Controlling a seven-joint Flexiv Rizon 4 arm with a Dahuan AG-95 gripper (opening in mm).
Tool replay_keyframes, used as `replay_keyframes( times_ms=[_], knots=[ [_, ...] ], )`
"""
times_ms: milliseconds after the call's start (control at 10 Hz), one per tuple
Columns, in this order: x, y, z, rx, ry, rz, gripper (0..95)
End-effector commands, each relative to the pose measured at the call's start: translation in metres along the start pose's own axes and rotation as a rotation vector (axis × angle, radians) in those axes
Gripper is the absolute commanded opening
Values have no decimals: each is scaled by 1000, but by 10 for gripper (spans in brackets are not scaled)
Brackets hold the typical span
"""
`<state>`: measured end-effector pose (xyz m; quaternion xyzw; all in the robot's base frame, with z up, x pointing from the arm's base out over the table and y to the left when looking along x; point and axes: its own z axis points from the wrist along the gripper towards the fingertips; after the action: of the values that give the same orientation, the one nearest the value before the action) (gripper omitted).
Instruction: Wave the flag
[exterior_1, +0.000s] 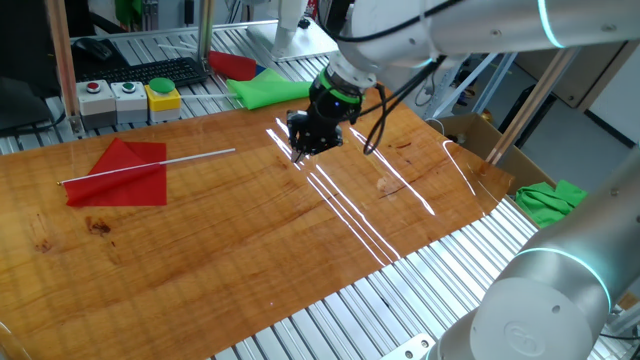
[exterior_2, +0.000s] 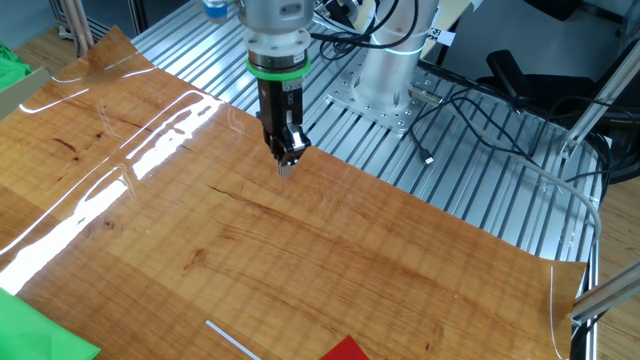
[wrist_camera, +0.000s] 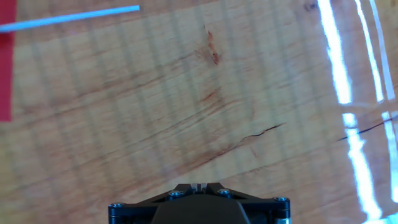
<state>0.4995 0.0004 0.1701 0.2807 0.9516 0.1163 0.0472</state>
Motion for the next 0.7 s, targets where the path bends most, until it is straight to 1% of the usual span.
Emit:
replay_keyframes(
  times_ms=[100,300,500,600,700],
  knots=[
    [-1,0,0,154,53,-132,0],
    [-1,0,0,168,50,-174,0],
    [-1,0,0,168,55,-209,0],
    [-1,0,0,164,58,-230,0],
    [-1,0,0,166,56,-244,0]
  ],
)
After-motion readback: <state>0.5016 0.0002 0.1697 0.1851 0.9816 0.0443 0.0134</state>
